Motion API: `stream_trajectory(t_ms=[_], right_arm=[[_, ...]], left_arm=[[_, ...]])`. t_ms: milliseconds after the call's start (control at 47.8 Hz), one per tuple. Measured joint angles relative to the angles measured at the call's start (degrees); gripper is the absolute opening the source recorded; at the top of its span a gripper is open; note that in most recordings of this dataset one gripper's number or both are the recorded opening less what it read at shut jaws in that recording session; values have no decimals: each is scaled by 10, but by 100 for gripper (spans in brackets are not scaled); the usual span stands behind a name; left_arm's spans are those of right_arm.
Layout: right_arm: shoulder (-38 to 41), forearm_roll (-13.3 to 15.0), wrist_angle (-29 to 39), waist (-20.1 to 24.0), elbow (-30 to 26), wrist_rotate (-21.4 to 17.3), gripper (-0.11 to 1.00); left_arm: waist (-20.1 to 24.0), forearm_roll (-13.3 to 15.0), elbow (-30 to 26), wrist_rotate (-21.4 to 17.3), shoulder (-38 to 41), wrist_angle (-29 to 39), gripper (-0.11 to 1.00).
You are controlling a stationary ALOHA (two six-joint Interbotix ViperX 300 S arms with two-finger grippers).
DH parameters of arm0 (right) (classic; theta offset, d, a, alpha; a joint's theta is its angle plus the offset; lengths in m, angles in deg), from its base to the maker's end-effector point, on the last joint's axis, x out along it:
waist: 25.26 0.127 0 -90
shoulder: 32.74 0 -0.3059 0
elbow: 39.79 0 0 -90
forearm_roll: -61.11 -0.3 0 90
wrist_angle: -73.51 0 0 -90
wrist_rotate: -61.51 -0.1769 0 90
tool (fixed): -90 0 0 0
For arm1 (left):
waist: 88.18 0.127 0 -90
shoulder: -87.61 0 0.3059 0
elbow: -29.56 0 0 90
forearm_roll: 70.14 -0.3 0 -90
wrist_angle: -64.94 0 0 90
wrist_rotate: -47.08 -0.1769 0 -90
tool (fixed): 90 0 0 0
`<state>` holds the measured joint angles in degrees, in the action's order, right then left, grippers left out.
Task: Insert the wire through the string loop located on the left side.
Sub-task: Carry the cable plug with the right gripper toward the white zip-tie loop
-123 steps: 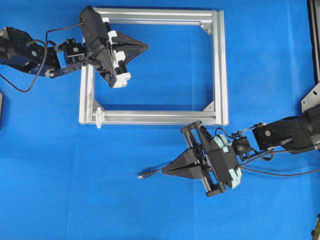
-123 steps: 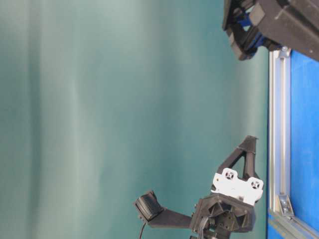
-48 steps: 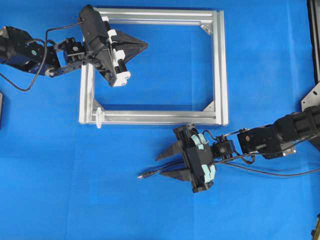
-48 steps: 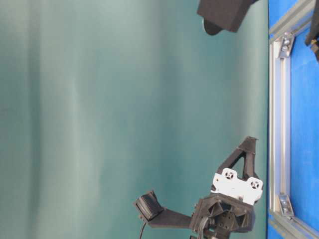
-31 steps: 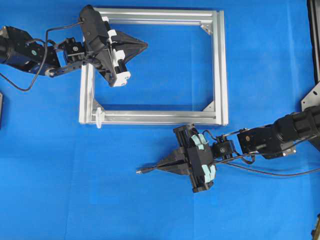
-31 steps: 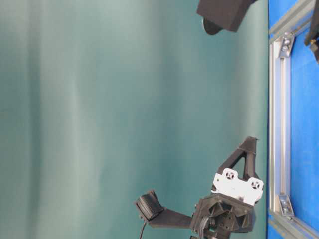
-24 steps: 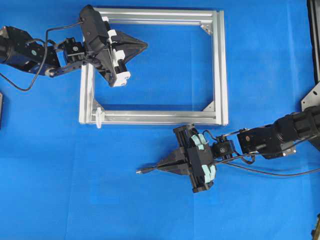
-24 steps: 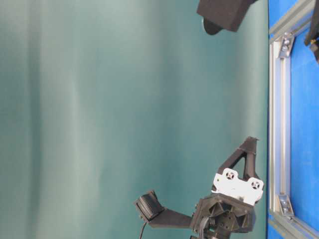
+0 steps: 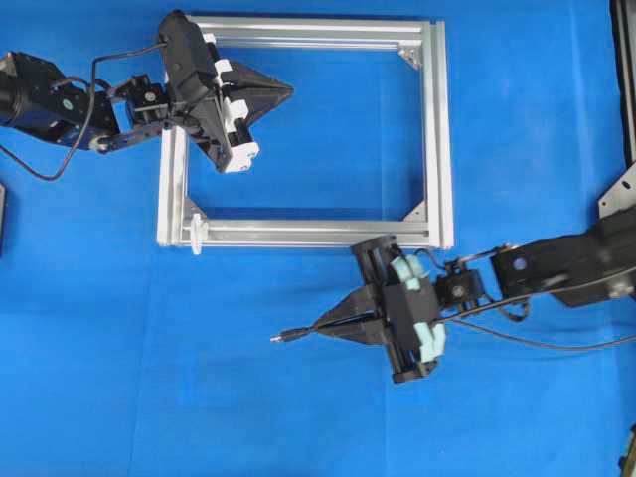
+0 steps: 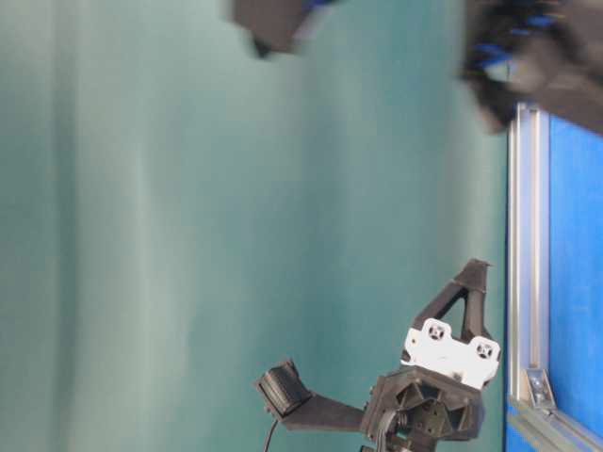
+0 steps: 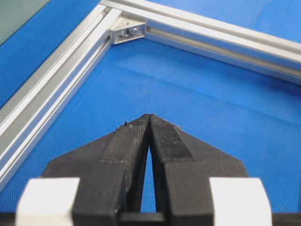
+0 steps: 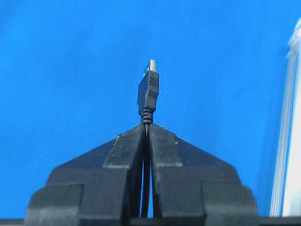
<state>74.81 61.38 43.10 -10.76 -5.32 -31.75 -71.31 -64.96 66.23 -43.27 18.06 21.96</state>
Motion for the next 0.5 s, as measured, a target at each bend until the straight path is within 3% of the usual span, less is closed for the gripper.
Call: stream_trajectory(t_ms=[147,503], right_arm=[[-33,1,32,-1,1,4,0],[-33,1,38,-1,1,6,0]], left_arm=[[-1,0,1,0,0,0,0],[-1,0,0,0,0,0,0]])
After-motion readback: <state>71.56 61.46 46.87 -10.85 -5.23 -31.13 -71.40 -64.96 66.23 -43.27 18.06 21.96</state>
